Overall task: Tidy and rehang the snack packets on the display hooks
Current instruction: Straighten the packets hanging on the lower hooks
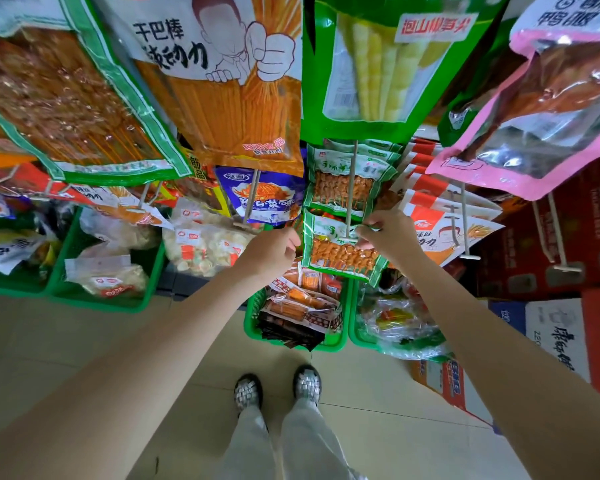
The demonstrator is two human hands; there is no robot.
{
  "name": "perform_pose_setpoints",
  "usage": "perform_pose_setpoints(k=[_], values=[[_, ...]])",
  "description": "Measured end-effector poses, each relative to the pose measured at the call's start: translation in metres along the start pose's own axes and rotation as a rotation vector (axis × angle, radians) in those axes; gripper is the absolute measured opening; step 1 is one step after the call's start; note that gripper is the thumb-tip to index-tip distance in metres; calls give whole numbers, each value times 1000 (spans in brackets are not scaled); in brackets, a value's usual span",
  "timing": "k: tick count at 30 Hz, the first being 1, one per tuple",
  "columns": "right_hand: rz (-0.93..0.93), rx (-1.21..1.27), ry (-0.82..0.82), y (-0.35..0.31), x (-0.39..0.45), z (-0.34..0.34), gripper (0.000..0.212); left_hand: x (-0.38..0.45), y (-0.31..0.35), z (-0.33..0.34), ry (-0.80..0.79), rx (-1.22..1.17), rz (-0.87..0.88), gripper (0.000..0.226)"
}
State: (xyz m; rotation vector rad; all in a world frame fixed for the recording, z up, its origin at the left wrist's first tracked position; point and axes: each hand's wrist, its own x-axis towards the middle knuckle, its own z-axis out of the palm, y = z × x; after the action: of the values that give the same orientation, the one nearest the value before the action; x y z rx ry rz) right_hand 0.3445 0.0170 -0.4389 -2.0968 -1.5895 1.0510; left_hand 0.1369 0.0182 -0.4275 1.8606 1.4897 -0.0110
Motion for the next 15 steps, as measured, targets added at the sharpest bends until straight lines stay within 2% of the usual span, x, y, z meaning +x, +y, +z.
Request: perform_pose_setpoints(k=[2,7,11,15], values=[[-5,-24,6,-2,-2,1,14,-3,-1,2,-1,-9,-5,24],[26,-99,-67,-12,6,5,33,-7,-7,9,-11,-12,-18,23],[31,-110,40,-10,16,13,24,-9,-8,16,-19,-8,-6,23],[81,-7,98,-1,26,20,26,-10,-12,19,-13,15,1,22]])
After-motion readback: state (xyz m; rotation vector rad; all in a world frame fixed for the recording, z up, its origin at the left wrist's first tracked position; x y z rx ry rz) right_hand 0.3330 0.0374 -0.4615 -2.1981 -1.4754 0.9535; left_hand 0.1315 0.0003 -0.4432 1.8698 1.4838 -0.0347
